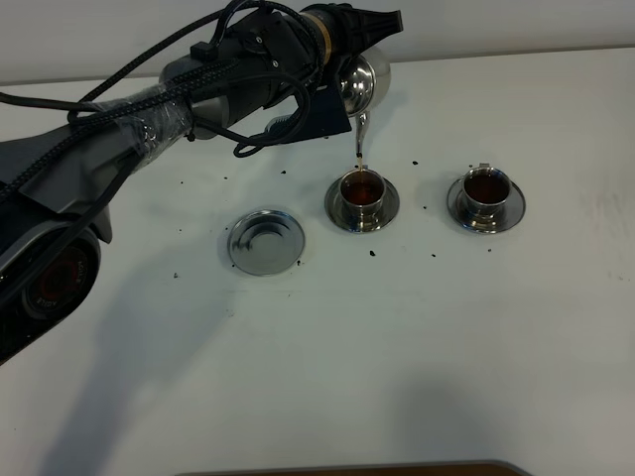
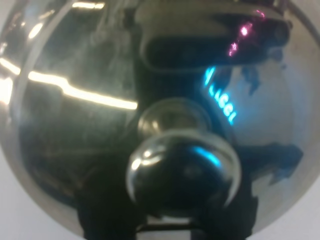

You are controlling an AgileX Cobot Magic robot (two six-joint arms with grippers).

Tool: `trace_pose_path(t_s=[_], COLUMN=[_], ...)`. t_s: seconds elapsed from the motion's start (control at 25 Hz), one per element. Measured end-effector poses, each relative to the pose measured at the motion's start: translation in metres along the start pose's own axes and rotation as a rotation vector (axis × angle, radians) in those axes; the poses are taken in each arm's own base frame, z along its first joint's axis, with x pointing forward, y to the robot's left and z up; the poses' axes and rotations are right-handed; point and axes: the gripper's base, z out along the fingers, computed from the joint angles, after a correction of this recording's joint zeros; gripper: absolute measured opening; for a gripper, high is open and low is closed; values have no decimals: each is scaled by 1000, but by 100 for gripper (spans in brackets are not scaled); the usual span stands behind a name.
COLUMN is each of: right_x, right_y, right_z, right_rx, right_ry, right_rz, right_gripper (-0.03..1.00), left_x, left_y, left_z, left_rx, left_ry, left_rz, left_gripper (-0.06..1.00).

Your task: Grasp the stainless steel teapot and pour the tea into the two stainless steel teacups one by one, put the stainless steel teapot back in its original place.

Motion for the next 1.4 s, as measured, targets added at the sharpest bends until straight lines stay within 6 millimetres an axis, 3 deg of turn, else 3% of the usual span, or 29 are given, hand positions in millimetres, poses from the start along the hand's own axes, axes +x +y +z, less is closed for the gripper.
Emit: trace_pose_path(t_s=[0.52, 1.04, 1.24, 1.4], right_x=[0, 0, 0, 0], right_y=[0, 0, 0, 0], right_z=[0, 0, 0, 0], right_rx=[0, 0, 0, 0], right_ry=[0, 0, 0, 0], right_rz=[0, 0, 0, 0], right_gripper=[38, 38, 38, 38], left_x=[-1, -14, -14, 1], left_y=[0, -13, -16, -21], left_z=[0, -2, -3, -14], left_rx=[4, 151, 180, 211], left_ry=[-9, -144, -145, -116], left_rz=[-19, -155, -268, -429], left_gripper=[25, 25, 25, 25])
